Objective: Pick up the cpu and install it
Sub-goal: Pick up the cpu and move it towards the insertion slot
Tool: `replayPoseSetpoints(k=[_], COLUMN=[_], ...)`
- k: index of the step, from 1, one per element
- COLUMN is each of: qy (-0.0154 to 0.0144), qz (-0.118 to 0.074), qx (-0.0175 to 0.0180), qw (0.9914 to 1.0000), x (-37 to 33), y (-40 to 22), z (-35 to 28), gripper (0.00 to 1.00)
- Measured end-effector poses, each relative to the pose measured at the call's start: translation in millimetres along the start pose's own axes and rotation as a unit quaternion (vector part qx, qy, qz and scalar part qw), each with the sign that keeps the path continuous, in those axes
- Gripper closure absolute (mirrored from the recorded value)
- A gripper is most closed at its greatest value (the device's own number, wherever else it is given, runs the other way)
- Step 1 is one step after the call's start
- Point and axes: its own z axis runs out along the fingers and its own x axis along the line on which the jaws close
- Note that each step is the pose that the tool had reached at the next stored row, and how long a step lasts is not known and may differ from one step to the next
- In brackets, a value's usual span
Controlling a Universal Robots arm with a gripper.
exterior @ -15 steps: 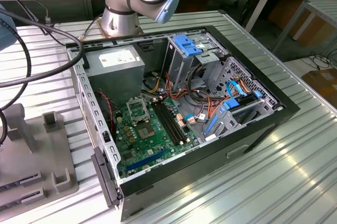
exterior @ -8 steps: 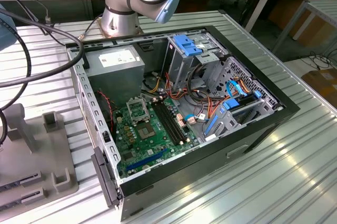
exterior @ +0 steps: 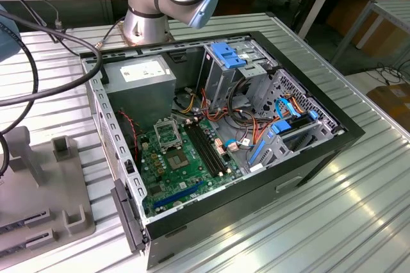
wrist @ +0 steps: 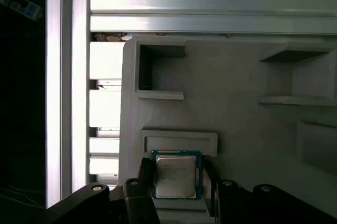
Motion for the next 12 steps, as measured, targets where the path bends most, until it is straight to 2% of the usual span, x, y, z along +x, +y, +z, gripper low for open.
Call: replayPoseSetpoints(k=[5,9,12], qy=[0.0,0.0001,0.0001], qz=[0.0,0.0,0.0], qx=[0.0014,0.0049,0.005], qw=[1.0,0.99999,0.99999], x=[-0.2,-0.2,-0.8], y=[0.0,0.1,0.2], z=[-4.1,-4.8,-4.6], gripper=[0.53,0.53,0.53])
